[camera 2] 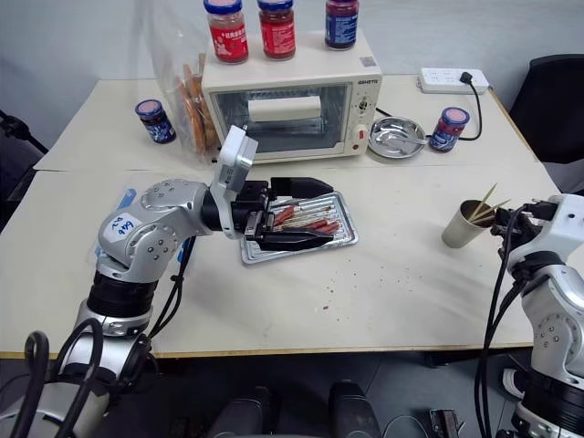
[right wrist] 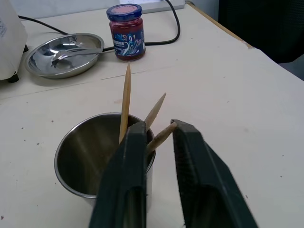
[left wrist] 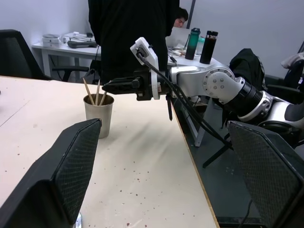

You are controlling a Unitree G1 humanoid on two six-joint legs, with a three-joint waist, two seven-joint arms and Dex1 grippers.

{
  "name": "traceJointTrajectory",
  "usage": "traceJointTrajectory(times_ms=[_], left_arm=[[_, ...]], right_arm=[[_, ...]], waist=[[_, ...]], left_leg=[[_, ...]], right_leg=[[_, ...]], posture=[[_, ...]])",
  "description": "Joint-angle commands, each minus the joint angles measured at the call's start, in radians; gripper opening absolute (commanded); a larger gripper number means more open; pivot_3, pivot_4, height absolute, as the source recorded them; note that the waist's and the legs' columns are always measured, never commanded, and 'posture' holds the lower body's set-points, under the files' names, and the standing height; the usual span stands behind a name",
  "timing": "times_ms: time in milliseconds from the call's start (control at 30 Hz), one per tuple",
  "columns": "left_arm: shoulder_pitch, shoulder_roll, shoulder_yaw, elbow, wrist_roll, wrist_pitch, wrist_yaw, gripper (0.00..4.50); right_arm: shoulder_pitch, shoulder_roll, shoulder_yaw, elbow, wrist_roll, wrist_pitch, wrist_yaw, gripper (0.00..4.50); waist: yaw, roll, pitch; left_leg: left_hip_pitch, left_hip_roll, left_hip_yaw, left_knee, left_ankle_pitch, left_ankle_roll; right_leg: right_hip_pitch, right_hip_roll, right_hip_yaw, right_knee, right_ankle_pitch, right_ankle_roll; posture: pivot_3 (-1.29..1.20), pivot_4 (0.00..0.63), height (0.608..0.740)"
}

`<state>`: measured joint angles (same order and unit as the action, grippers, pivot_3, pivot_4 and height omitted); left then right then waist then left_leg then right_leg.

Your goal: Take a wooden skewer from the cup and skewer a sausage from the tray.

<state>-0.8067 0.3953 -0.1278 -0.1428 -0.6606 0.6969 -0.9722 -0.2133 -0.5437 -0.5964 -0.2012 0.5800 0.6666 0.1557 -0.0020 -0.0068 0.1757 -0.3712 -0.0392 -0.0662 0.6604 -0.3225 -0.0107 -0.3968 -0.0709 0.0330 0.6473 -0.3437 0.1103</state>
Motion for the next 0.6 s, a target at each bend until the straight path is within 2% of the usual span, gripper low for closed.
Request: traceJointTrajectory(times_ms=[33,467,600], left_arm=[[-0.012,-0.003,0.012,-0.025,0.005,-0.018,0.001,4.5],[-0.008,0.003,0.01,-0.01,0.024,-0.039,-0.008,4.5],[0.038,0.031,0.023,-0.026,0.041,-0.049,-0.005,4.5]], right_arm=[[-0.007,0.001,-0.007,-0.024,0.0,-0.018,0.0,0.03],[-0.004,-0.015,-0.01,-0.082,0.007,0.016,-0.023,0.03],[-0.014,-0.077,-0.053,-0.208,0.066,0.12,-0.033,0.03]], waist=[[0.0,0.0,0.0],[0.0,0.0,0.0],[-0.001,0.001,0.0]], left_leg=[[0.0,0.0,0.0,0.0,0.0,0.0],[0.0,0.0,0.0,0.0,0.0,0.0],[0.0,0.0,0.0,0.0,0.0,0.0]], right_leg=[[0.0,0.0,0.0,0.0,0.0,0.0],[0.0,0.0,0.0,0.0,0.0,0.0],[0.0,0.0,0.0,0.0,0.0,0.0]], posture=[[0.0,0.15,0.74],[0.0,0.15,0.74],[0.0,0.15,0.74]])
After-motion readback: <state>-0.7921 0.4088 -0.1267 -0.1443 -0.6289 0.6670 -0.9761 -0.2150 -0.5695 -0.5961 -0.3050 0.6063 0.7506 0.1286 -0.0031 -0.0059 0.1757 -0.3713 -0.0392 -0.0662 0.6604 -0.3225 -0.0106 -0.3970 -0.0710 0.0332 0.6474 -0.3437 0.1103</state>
